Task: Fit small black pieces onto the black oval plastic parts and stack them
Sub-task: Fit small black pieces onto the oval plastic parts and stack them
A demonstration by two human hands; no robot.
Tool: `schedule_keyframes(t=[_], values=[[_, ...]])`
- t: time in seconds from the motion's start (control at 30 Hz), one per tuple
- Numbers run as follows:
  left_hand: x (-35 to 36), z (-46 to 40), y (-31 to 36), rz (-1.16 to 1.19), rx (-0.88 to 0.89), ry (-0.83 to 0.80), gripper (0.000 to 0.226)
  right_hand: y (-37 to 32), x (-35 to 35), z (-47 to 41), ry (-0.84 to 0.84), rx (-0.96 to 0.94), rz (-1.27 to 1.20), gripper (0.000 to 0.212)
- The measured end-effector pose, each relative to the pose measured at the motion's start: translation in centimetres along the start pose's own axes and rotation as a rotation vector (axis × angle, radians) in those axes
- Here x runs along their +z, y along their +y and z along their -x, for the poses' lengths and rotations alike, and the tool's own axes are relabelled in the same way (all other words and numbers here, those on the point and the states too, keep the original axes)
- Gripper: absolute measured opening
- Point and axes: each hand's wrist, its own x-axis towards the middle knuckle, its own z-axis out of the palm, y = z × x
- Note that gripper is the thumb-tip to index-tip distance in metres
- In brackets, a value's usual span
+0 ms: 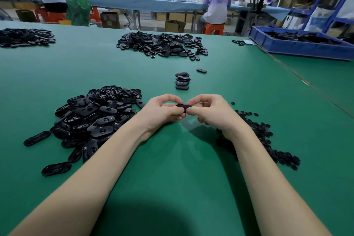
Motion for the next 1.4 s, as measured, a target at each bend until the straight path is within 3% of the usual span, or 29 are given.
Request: schedule_keyframes(t=[0.43,0.63,0.87,1.07,1.27,1.4], values=[[0.7,0.0,-0.1,-0.104,-0.009,0.093,0.014,0.7,0.9,-0.5,0.088,-0.025,0.071,0.008],[1.1,-0.1,-0.7,-0.252,0.079,0.158,0.014,0.9,1.4,-0.6,0.147,-0.067,0.123,0.014],[-0.2,-0.7,-0.5,-0.824,0.345,0.2,0.018,1.0,1.7,-1.0,0.202,0.018,-0.101,0.009],[-0.3,-5.8,1.0,-0.954,0.235,0.317,0.014,1.5,2.5,-1.2,0.156,0.048,0.077,0.019],[1.0,-12.0,2.3,-0.949,0.041,0.428,0.016,1.4,2.2,-0.9,0.143,0.068,0.116,0.014],[0.6,-12.9,1.8,-0.927,0.007,0.467,0.028,1.3,1.9,-0.8,0.131,0.074,0.088,0.009]])
